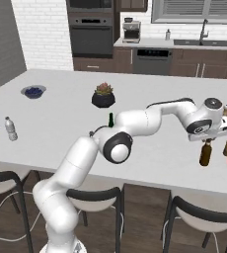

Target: Move the plastic bottles in the middle to the plastics group, and the glass bottles in the middle to the glass group.

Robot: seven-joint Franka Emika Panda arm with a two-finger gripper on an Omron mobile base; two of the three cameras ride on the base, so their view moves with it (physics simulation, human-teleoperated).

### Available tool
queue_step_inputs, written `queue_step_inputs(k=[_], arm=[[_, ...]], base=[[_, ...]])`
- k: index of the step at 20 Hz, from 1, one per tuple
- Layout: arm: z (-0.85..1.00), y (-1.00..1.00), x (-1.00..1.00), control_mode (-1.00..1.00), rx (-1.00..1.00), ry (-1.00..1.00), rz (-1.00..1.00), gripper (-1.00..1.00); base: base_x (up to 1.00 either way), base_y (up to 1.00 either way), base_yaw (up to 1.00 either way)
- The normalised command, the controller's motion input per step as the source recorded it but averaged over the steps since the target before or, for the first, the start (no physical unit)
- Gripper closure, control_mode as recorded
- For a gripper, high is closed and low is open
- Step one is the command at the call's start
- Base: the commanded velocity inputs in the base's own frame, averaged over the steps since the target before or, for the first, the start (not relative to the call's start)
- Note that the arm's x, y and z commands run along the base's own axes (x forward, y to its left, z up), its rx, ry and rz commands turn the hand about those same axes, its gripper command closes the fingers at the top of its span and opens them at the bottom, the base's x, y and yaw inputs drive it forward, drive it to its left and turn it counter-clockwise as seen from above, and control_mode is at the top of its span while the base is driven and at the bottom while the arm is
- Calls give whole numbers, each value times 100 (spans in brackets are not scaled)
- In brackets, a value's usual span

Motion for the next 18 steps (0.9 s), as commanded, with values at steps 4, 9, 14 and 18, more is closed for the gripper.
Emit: queue_step_inputs(k=[4,9,14,18], arm=[[-25,15,0,-100,0,4,0,-100],[-4,14,-1,-100,0,0,0,-100],[0,2,-2,-100,0,0,0,-100],[19,14,-1,-100,0,0,0,-100]], base=[[0,0,0],[0,0,0],[0,0,0],[0,0,0]])
